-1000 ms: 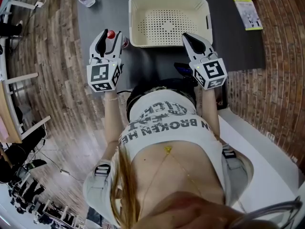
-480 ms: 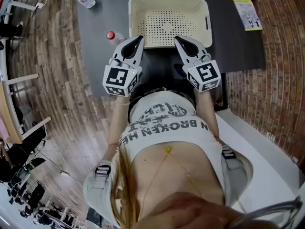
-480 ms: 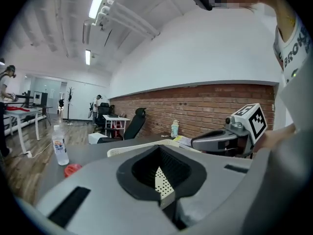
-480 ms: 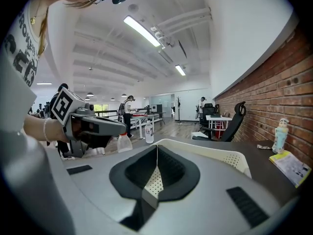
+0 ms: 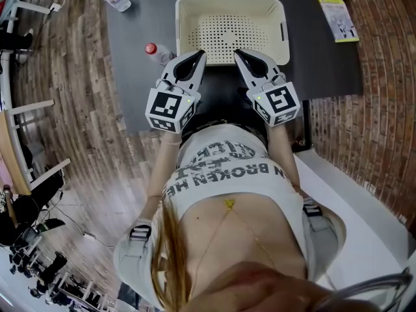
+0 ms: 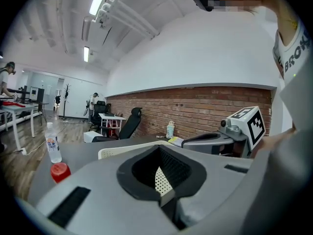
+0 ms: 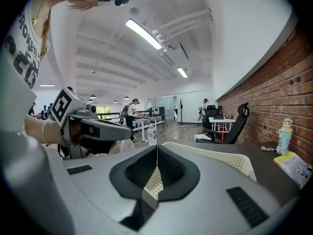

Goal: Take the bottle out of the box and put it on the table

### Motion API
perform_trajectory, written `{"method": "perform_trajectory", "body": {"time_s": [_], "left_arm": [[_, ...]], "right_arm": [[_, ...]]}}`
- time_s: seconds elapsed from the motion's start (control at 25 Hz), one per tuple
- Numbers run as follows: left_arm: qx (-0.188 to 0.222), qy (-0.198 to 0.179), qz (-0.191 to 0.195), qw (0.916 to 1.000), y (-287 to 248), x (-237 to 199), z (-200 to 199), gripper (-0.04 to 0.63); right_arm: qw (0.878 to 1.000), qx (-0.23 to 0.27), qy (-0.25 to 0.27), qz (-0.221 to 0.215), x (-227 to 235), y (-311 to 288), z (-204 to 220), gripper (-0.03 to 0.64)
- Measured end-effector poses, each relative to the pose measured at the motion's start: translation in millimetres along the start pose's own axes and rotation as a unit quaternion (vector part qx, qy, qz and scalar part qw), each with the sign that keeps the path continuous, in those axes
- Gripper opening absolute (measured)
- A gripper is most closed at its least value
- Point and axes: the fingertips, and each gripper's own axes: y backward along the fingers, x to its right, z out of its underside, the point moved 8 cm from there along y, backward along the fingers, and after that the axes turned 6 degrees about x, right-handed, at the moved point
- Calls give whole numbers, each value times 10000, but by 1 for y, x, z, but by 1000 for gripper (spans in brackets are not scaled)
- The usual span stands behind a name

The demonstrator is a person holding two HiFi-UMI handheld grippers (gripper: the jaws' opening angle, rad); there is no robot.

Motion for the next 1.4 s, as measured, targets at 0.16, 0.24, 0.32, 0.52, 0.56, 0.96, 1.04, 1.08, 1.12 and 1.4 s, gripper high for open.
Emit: {"method": "perform_trajectory", "body": {"time_s": [0.16, 0.24, 0.32, 0.52, 0.56, 0.96, 1.04, 1.08, 1.12, 1.4], "left_arm": [[-27, 30, -38, 10000, -2, 3, 2, 6], [-10, 27, -41, 10000, -2, 5, 1, 6], [34, 10, -31, 10000, -2, 8, -1, 6], [161, -71, 3, 9998, -2, 16, -11, 6], [193, -89, 12, 9998, -2, 17, -14, 6], [704, -354, 33, 9969, 4, 28, -50, 6], [767, -343, 25, 9965, 5, 29, -52, 6], [779, -337, 24, 9964, 6, 29, -53, 6], [783, -328, 28, 9964, 6, 29, -53, 6], [765, -276, 56, 9967, 7, 28, -54, 6]], "right_arm": [[9999, 90, -6, -94, -5, -2, -3, 9], [9998, 152, 12, -132, -8, -3, -5, 9], [9996, 252, 9, -156, -9, -2, -10, 9], [9967, 730, -201, -306, -14, -2, -25, 9], [9961, 809, -193, -309, -15, -3, -28, 9], [9917, 1226, 241, -300, -26, 3, -57, 8], [9912, 1257, 275, -313, -27, 4, -60, 9], [9911, 1264, 280, -320, -28, 4, -61, 9], [9911, 1264, 279, -325, -28, 4, -62, 8], [9919, 1204, 256, -306, -27, 4, -61, 8]]}}
